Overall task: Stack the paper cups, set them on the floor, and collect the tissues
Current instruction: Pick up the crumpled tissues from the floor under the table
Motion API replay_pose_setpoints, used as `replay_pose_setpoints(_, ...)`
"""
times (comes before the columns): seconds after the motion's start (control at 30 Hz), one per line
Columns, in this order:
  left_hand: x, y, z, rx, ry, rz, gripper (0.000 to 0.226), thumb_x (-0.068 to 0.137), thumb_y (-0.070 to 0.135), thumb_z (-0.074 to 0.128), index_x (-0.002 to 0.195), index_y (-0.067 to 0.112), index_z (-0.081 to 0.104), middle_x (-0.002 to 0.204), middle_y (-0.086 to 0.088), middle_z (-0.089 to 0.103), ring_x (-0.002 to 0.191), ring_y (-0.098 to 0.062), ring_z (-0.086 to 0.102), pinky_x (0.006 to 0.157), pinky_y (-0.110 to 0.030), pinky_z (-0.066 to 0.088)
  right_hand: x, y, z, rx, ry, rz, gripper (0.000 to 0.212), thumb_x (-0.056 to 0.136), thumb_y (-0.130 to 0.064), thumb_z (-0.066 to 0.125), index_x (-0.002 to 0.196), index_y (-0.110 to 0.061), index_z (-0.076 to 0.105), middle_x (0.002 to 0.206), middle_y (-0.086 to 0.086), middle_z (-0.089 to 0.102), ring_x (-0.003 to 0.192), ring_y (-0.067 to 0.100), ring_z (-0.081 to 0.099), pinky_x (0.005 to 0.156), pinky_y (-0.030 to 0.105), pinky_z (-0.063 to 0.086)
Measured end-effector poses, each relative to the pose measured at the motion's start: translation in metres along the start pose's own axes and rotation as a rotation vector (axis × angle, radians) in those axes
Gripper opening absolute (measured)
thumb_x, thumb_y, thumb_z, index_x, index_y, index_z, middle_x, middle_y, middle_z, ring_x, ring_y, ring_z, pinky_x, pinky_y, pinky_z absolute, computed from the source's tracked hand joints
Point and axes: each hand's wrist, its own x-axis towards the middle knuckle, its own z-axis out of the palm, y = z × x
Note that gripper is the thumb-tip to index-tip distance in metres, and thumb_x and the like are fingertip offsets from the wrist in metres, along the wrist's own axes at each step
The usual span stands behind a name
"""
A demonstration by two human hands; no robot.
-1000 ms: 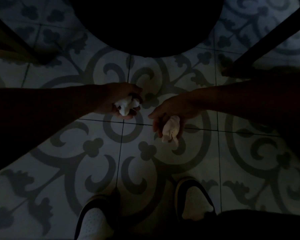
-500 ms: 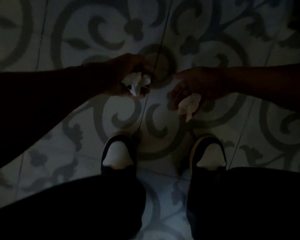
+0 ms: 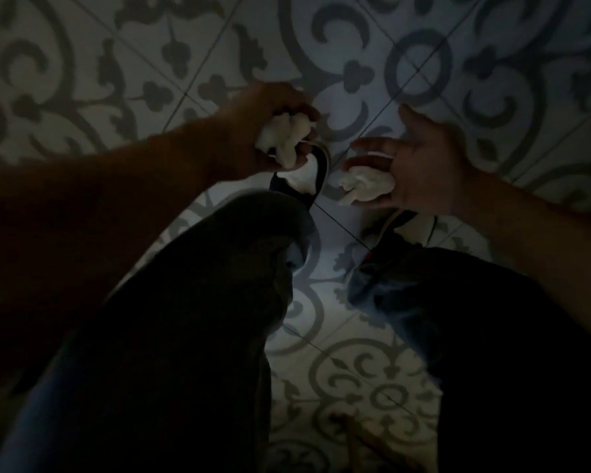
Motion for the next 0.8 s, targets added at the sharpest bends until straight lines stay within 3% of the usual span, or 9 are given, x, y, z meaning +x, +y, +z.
replay_pose_setpoints(0.1,-0.046,0.005,-0.002,-0.222,0.002,-0.013,0.018,0.091,0.024,0.052,0.093,0.01,0.063,0.083,-0.007,0.058,0.073,-0.018,0.06,0.07,-0.03,0.056,-0.039,0.004,0.038,0.089,-0.001,-0.045,0.065,0.086,-0.066,0.037,0.109,-0.012,0.064,0.119,0.013,0.065,0.114,0.033,0.061,0.089,0.056,0.051)
replay_pose_setpoints(0.27,-0.139,0.017,0.011,-0.382,0.123,-0.028,0.022,0.087,0.024,0.061,0.104,0.011,0.066,0.104,-0.012,0.066,0.098,-0.025,0.065,0.083,-0.04,0.058,-0.11,0.003,0.096,0.229,-0.04,-0.103,0.062,0.087,-0.064,0.04,0.11,-0.011,0.064,0.122,0.016,0.065,0.12,0.038,0.056,0.098,0.06,0.043)
replay_pose_setpoints(0.37,-0.189,0.034,0.016,-0.378,0.105,-0.053,0.026,0.085,0.024,0.063,0.109,0.013,0.064,0.104,-0.013,0.067,0.098,-0.027,0.065,0.088,-0.042,0.056,-0.153,-0.007,0.122,0.229,-0.035,-0.108,0.061,0.085,-0.063,0.041,0.105,-0.012,0.069,0.125,0.017,0.063,0.125,0.039,0.051,0.105,0.061,0.035)
replay_pose_setpoints(0.5,-0.243,0.053,0.025,-0.388,0.089,-0.079,0.033,0.084,0.024,0.063,0.115,0.01,0.063,0.104,-0.013,0.067,0.087,-0.022,0.065,0.086,-0.039,0.055,-0.207,-0.024,0.15,0.187,-0.031,-0.124,0.061,0.085,-0.061,0.041,0.109,-0.011,0.068,0.124,0.019,0.064,0.12,0.04,0.055,0.104,0.059,0.037)
replay_pose_setpoints(0.63,-0.284,0.078,0.036,-0.391,0.052,-0.076,0.026,0.09,0.024,0.058,0.112,0.012,0.066,0.112,-0.017,0.067,0.098,-0.028,0.065,0.093,-0.044,0.052,-0.257,-0.045,0.167,0.185,-0.002,-0.166,0.065,0.09,-0.061,0.035,0.121,-0.01,0.06,0.128,0.02,0.061,0.116,0.039,0.059,0.103,0.058,0.038)
replay_pose_setpoints(0.8,-0.291,0.103,0.052,-0.38,0.025,-0.019,0.024,0.088,0.028,0.061,0.107,0.018,0.071,0.106,-0.011,0.073,0.098,-0.028,0.07,0.091,-0.047,0.055,-0.296,-0.063,0.168,0.251,0.017,-0.266,0.064,0.091,-0.06,0.032,0.125,-0.011,0.057,0.126,0.019,0.063,0.11,0.037,0.064,0.087,0.052,0.053)
